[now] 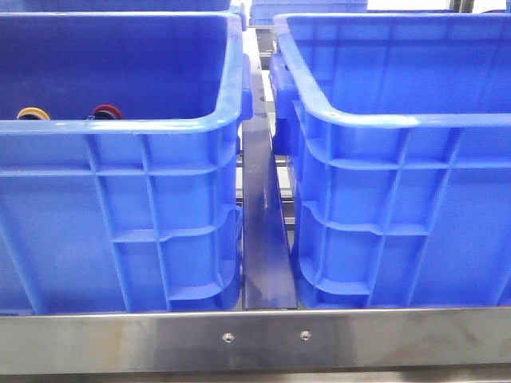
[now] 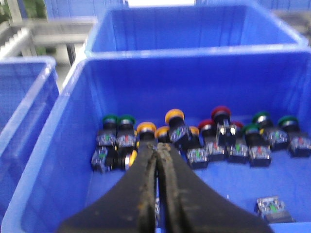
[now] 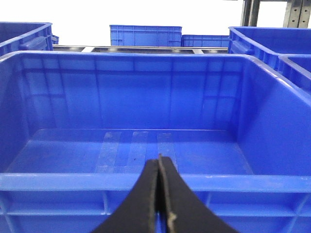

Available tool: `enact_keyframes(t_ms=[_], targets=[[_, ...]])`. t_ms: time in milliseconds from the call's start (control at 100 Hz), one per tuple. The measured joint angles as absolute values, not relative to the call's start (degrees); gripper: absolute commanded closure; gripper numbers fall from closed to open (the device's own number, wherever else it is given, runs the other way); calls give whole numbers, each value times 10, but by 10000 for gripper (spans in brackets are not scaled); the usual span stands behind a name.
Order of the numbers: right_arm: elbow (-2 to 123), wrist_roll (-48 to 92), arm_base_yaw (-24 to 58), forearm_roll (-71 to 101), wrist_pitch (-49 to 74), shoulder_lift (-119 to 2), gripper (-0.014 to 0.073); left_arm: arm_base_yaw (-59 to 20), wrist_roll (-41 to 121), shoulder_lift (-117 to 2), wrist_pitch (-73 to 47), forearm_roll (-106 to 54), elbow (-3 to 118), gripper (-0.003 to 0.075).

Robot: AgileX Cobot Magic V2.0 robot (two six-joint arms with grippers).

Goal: Pick red and yellow buttons and place in box
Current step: 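Reach the left gripper into the button bin and grasp a yellow button, then lift the yellow button with the left gripper toward the center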

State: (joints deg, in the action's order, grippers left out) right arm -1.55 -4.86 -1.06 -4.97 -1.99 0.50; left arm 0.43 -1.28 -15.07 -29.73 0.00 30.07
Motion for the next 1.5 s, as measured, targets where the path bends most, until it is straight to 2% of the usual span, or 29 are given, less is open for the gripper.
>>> enact_keyframes(t_ms=[90, 240, 290, 340, 940, 1220, 1500], targets=[[-15, -49, -11, -50, -20, 5, 661, 4, -13, -219, -322, 0, 343, 598], [-15, -49, -11, -50, -20, 5, 661, 4, -13, -330, -335, -24, 399, 238], [-15, -49, -11, -50, -20, 5, 661, 4, -13, -371, -336, -41, 417, 156], [-15, -49, -11, -50, -20, 5, 661, 4, -13, -406, -342, -56, 434, 120], [-15, -49, -11, -50, -20, 5, 661, 4, -13, -853, -490, -155, 689, 134], [-15, -49, -11, -50, -20, 5, 661, 4, -13, -981, -492, -161, 775, 134], [-15, -49, -11, -50, -20, 5, 661, 4, -13, -1053, -485, -169, 820, 134]])
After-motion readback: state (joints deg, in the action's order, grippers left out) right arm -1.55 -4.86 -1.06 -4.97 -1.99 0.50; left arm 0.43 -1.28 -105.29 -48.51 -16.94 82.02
